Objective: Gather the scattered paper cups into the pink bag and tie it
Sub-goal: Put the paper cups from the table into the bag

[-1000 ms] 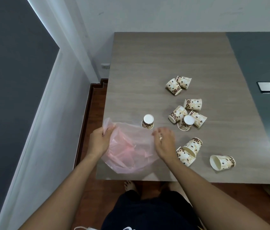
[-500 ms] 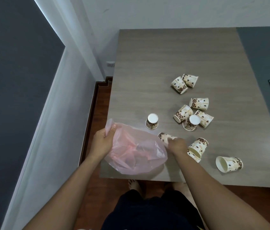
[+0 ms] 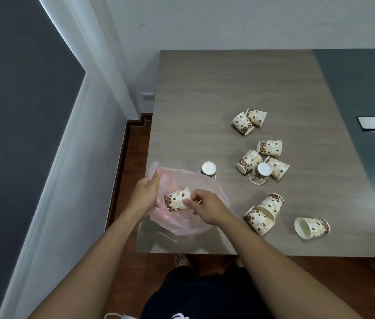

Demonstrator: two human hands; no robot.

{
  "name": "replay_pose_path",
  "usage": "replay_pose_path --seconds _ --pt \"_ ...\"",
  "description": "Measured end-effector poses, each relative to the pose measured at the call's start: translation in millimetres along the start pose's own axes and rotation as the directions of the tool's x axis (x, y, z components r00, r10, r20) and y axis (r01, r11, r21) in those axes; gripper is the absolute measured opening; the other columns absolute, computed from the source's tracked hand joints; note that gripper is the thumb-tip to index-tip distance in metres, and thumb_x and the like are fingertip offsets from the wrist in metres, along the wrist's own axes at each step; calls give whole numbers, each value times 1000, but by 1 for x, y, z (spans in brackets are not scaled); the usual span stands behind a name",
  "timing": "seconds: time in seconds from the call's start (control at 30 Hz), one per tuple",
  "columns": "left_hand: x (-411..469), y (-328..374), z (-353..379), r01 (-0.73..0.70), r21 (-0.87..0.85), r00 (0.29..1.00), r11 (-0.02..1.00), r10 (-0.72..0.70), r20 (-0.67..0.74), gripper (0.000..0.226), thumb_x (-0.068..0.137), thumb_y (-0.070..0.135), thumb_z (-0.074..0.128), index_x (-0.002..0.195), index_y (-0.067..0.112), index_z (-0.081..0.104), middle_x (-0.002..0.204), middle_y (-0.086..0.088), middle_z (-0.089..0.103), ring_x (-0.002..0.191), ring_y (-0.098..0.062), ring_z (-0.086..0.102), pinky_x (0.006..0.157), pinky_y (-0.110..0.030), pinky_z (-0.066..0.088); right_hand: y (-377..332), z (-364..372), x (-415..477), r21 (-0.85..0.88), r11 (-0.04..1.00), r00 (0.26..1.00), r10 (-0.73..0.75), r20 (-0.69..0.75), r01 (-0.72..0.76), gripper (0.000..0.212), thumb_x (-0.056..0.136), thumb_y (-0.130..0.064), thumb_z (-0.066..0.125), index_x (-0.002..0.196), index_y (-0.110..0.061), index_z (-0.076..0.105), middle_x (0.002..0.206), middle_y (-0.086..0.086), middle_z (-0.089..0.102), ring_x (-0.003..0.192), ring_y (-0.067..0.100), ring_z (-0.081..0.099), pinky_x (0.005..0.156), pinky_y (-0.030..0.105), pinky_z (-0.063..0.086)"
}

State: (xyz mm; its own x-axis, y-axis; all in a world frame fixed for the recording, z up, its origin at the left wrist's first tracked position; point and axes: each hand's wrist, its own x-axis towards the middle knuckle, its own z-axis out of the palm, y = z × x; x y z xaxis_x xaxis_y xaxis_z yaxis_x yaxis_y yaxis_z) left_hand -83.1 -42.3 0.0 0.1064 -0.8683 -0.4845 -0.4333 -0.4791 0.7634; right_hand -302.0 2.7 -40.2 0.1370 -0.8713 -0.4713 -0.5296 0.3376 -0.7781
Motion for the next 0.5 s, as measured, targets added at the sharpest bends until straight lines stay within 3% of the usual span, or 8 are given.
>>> replay_pose_path --seconds 0.1,0.17,0.23,0.37,0.5 --pt "-2 4 -7 84 -309 989 947 -41 142 66 108 69 57 116 7 79 114 -19 85 108 -34 83 102 -50 64 -2 10 4 -292 956 999 35 -33 -43 28 101 -40 71 87 -17 64 96 3 74 99 32 69 90 45 57" --pt "0 7 -14 137 -558 979 818 -26 202 61 104 63 66 131 10 80 128 -21 82 120 -35 81 109 -55 61 2 10 2 -417 905 996 80 -37 -88 26 101 -42 67 85 -24 57 99 -4 70 105 30 66 94 45 52" --pt "3 11 -18 108 -631 979 768 28 202 53 101 56 71 134 16 81 136 -20 79 129 -37 76 113 -57 57 11 5 0 -488 867 995 78 -67 -101 24 100 -42 65 86 -27 54 102 -5 71 109 29 67 94 44 47" --pt "8 15 -15 12 -400 998 916 16 68 33 104 56 68 116 32 88 116 -2 88 113 -26 83 104 -52 65 26 -11 -4 -529 844 989 6 -150 -86 28 101 -52 68 98 -25 76 110 -2 78 109 25 71 95 40 51" --pt "9 11 -2 10 -166 1000 986 -9 8 47 104 66 62 106 25 86 91 9 88 92 -17 85 71 -29 64 38 -37 -17 -312 950 931 -89 -353 -27 36 106 -49 67 96 -16 79 100 1 76 90 22 69 83 40 56"
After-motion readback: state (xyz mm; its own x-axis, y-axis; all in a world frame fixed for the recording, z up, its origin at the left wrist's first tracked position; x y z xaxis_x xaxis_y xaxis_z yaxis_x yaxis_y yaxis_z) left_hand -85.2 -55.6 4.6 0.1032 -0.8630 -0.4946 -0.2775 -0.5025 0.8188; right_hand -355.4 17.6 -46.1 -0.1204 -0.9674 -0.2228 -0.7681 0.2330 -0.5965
